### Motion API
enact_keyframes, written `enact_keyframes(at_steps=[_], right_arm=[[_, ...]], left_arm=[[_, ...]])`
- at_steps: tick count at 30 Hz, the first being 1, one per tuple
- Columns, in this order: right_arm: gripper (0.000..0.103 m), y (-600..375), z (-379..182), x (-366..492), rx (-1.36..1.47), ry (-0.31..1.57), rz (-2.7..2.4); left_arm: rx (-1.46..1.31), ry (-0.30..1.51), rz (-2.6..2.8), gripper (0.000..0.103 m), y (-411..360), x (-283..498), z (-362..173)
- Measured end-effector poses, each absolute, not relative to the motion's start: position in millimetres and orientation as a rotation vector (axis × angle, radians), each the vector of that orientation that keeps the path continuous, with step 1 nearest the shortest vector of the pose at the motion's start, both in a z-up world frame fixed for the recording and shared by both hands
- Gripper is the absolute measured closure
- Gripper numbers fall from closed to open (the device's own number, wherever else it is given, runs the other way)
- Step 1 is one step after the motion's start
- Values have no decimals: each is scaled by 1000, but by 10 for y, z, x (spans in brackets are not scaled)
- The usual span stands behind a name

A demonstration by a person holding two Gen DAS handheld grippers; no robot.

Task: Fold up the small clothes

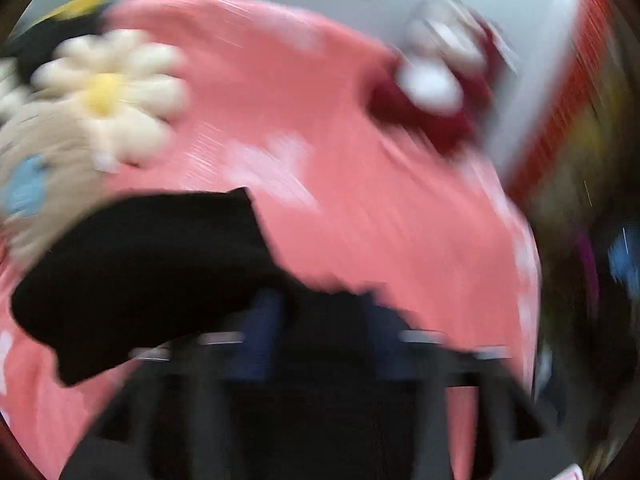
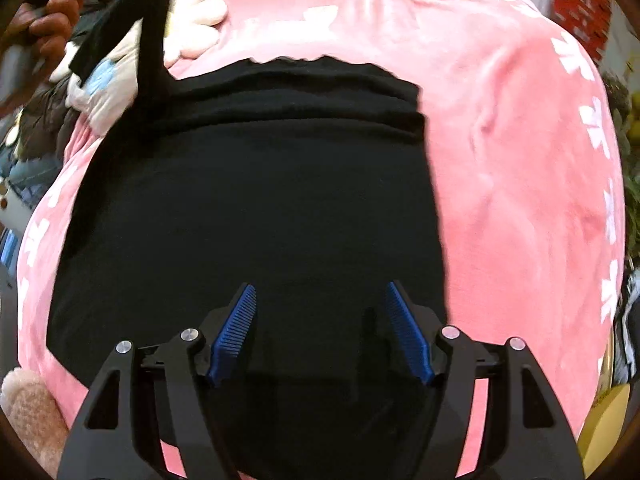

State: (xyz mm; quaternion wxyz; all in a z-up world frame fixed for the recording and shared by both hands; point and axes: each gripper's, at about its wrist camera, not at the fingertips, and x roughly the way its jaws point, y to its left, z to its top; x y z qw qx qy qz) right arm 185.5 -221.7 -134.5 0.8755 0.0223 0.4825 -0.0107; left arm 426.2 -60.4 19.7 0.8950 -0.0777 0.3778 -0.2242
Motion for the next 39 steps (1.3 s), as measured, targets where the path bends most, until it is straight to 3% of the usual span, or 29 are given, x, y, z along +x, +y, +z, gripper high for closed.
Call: enact_keyframes(at_steps=[5,10,14,19,24,29,36,37,38,39], right_arm=[[33,-2644,-1227,1905,98,990,-69],[32,-2673,-935,2304,42,908,-8],[33,-2063,-715,2826,-153,808,148],[33,-1320,-995,3342,-324,842,287],[32,-1326,-1265,3560,-33,984,223],[32,-1739,-1432,3623,492,1075,239],[33,-1641,-1423,3827,544,1095,224],[47,-1587,-1458,3913,517,1111,217],[75,-1579,-1496,3955,504,1132,212],[95,-1577,-1519,4011,493,1153,214]], left_arm=[[5,937,-506,28,-1137,3590,-553],[-97,1058,-346,27,-438,3274,-930],[-173,1097,-164,27,160,3141,-1062],[-214,1087,-58,27,715,2843,-1032],[-191,1084,-78,27,814,2604,-1093],[-158,1091,-130,26,633,2514,-1154],[-175,1107,-152,26,499,2463,-1206],[-179,1109,-154,26,490,2456,-1206],[-181,1110,-153,26,487,2452,-1210],[-182,1112,-148,26,483,2442,-1213]])
